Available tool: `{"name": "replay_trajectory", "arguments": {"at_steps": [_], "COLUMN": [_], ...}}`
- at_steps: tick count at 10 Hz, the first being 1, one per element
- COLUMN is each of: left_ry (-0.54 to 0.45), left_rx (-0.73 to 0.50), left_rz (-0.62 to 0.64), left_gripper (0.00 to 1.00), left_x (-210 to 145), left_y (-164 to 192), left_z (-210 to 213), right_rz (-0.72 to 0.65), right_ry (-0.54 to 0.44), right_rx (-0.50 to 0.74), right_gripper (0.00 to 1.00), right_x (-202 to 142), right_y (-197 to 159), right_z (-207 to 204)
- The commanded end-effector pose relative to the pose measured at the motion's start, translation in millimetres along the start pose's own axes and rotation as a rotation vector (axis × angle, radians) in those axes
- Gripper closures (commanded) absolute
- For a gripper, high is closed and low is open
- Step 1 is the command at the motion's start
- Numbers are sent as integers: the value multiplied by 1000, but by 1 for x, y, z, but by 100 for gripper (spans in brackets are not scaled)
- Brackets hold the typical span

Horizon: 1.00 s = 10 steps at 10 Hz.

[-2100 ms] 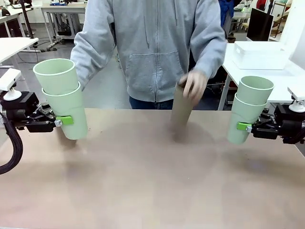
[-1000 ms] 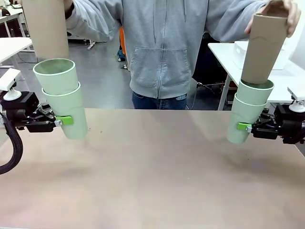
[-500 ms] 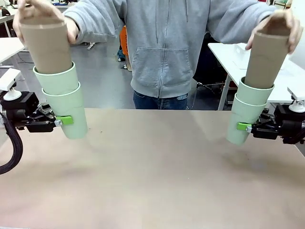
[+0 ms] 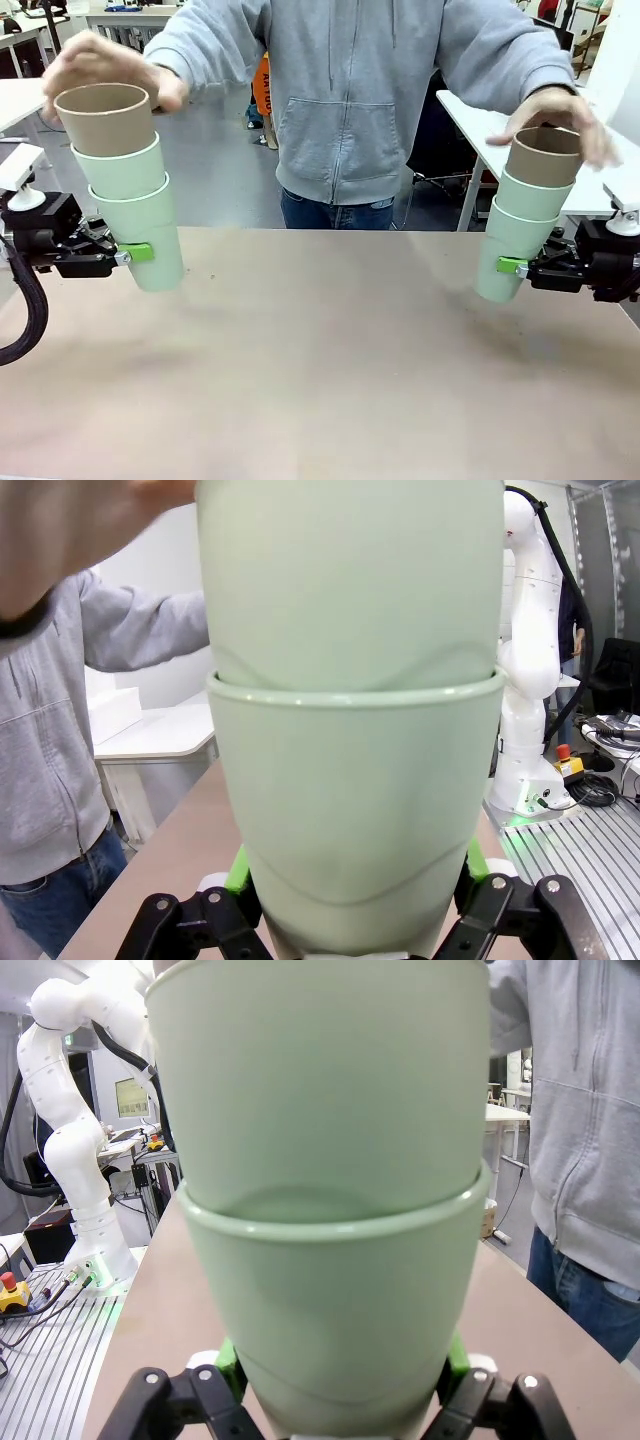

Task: Stack the cups and store them in the basket.
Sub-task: Place the stack of Reusable plastic cups into the Pantry Basket.

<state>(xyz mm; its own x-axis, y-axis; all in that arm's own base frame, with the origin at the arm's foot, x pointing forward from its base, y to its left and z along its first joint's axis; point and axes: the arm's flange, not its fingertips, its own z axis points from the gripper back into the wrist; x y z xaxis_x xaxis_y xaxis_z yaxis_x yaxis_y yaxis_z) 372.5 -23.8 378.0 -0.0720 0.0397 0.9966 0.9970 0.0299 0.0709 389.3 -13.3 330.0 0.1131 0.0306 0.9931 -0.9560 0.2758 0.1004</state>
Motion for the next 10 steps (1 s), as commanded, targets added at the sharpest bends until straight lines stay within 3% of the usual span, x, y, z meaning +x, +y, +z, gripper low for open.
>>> {"name": "replay_trajectory", "arguments": {"at_steps": [1,10], "left_ry": [-3,-3], "left_rx": [-4,-4], "left_rz": [-17,-17], "left_gripper": [14,14], "left_x": [3,3], "left_y": [0,0], "left_z": [-2,-2], "right_rz": [10,10], "right_ry": [-9,-9], "right_rx": [-3,-3], "right_gripper": [14,14], "right_x": [3,3], "right_y": [0,0], "right_z": [-2,-2]}}
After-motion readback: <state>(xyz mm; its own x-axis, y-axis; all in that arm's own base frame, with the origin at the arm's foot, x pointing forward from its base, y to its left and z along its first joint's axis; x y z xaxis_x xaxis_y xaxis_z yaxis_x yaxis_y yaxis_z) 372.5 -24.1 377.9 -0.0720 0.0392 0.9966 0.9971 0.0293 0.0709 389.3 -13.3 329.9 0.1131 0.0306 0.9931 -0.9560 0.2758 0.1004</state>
